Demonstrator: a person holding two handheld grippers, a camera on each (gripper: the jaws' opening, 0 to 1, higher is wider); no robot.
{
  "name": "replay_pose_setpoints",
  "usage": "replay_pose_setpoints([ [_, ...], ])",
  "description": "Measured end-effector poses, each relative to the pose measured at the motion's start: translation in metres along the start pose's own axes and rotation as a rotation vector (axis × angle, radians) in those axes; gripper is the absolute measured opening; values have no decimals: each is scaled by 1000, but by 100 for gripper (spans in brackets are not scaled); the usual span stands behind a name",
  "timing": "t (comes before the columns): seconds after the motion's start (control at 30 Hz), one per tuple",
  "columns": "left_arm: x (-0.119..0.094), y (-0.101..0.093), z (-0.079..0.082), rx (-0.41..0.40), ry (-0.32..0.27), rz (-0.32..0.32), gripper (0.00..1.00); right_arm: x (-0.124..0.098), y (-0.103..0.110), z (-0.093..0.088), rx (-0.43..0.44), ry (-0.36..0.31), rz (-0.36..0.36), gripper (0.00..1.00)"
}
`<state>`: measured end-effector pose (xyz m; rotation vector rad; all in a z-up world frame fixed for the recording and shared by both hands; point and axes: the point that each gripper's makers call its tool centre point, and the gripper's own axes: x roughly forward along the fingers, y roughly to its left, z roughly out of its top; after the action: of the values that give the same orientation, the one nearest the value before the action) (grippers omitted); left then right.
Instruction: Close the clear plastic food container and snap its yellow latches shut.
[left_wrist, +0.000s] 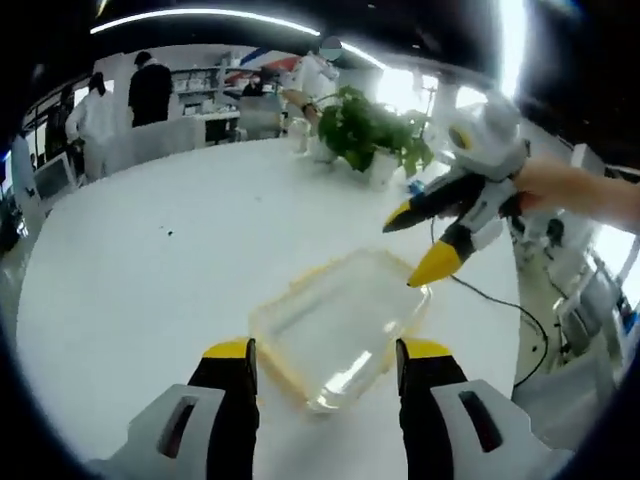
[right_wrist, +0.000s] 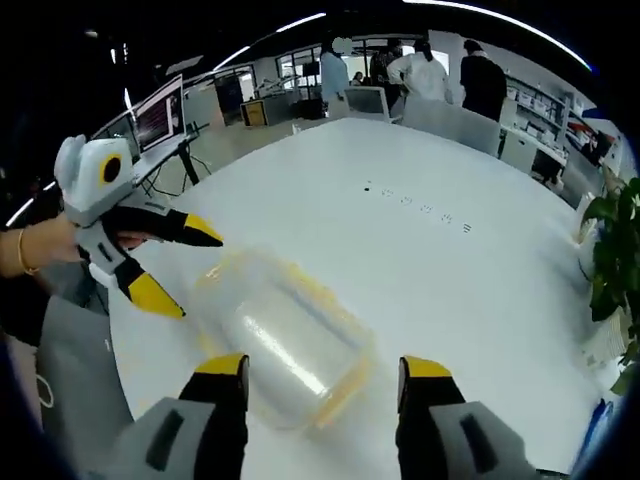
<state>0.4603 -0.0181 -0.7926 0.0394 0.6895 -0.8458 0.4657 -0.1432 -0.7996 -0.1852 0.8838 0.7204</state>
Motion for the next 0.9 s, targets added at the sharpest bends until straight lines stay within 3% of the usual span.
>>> replay_pose_setpoints([
  [0.17,5,6,-8,-66,13,13,52,2,0,-13,46,13,-6,59],
  [0.27,8,7,-14,-109,34,5,44,5,0,-20,69,20,-7,58],
  [0.47,13,10,-24,-148,65,3,45,8,0,-22,107,7,14,54],
  [0.63,16,10,-22,-233,53,-3,45,15,-1,-20,175,-15,40,52],
  [0.7,17,10,-23,-248,53,-3,46,17,4,-18,193,-25,69,48],
  [0.9,19,9,-25,-287,57,-5,44,19,5,-18,223,-23,72,49],
])
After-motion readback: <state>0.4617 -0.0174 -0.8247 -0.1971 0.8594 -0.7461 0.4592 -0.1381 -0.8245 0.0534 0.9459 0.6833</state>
